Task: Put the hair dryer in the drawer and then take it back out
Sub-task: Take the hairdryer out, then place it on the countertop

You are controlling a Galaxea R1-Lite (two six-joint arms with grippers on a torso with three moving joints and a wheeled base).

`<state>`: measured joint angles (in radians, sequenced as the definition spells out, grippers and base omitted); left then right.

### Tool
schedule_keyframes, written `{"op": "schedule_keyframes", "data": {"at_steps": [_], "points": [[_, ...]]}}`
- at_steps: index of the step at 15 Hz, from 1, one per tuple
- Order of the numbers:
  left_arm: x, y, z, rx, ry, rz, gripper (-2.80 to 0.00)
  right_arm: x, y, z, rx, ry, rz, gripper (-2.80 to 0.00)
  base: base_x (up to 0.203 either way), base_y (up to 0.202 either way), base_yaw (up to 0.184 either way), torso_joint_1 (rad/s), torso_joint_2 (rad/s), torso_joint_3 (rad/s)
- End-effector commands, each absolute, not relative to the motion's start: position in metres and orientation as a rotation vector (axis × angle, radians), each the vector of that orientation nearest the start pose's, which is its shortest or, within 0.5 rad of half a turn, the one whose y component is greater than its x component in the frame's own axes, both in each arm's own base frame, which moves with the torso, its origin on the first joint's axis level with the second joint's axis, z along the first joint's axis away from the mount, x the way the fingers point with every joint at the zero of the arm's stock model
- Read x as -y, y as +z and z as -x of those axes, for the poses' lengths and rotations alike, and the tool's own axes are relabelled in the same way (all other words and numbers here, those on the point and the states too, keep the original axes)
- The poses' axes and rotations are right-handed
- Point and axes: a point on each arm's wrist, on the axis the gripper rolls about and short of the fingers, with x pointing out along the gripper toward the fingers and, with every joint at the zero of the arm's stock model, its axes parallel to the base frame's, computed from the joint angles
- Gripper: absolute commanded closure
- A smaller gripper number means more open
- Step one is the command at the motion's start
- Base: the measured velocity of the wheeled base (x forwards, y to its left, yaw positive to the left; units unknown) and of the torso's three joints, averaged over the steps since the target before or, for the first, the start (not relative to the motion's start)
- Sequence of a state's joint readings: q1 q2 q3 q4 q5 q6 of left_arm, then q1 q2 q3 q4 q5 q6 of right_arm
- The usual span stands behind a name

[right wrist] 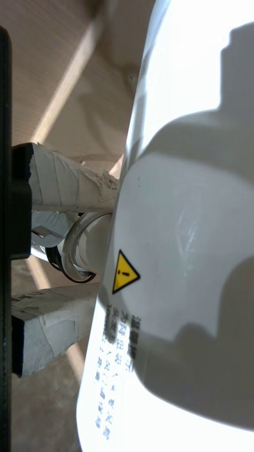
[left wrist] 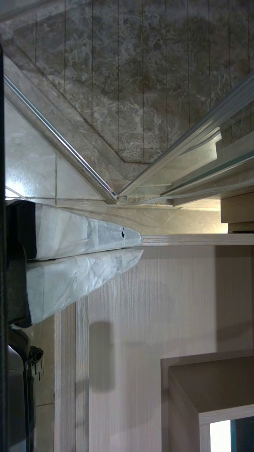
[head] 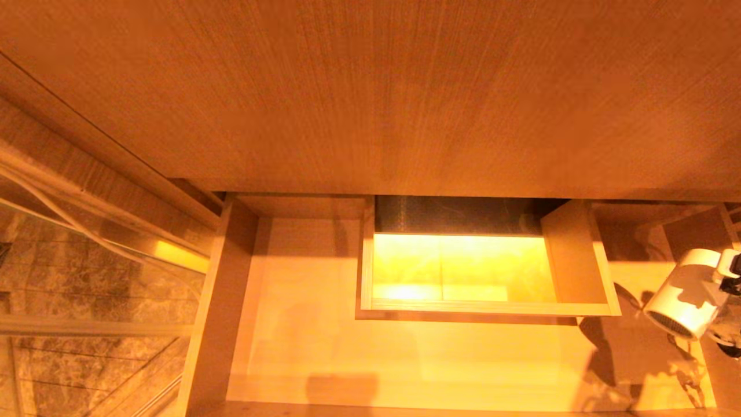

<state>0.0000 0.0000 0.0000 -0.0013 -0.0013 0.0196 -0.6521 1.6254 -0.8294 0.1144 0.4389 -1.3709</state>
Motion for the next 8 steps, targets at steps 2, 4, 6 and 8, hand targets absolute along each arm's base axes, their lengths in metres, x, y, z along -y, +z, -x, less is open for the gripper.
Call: {"op": "schedule_keyframes", "data": {"at_steps": [2,4,6,8], "points": [[0.0,0.075,0.023,0.0,-0.002,-0.02,0.0,0.136,0.169,-0.193,-0.697,0.307,0.873,0.0,0.0,0.0,0.0,0.0,0.0,0.0],[0.0,0.075,0.023,0.0,-0.002,-0.02,0.0,0.131,0.18,-0.184,-0.676,0.271,0.88,0.0,0.0,0.0,0.0,0.0,0.0,0.0],[0.0,0.075,0.023,0.0,-0.002,-0.02,0.0,0.127,0.193,-0.176,-0.645,0.216,0.879,0.0,0.0,0.0,0.0,0.0,0.0,0.0],[0.0,0.075,0.023,0.0,-0.002,-0.02,0.0,0.125,0.205,-0.167,-0.626,0.163,0.885,0.0,0.0,0.0,0.0,0.0,0.0,0.0]]}}
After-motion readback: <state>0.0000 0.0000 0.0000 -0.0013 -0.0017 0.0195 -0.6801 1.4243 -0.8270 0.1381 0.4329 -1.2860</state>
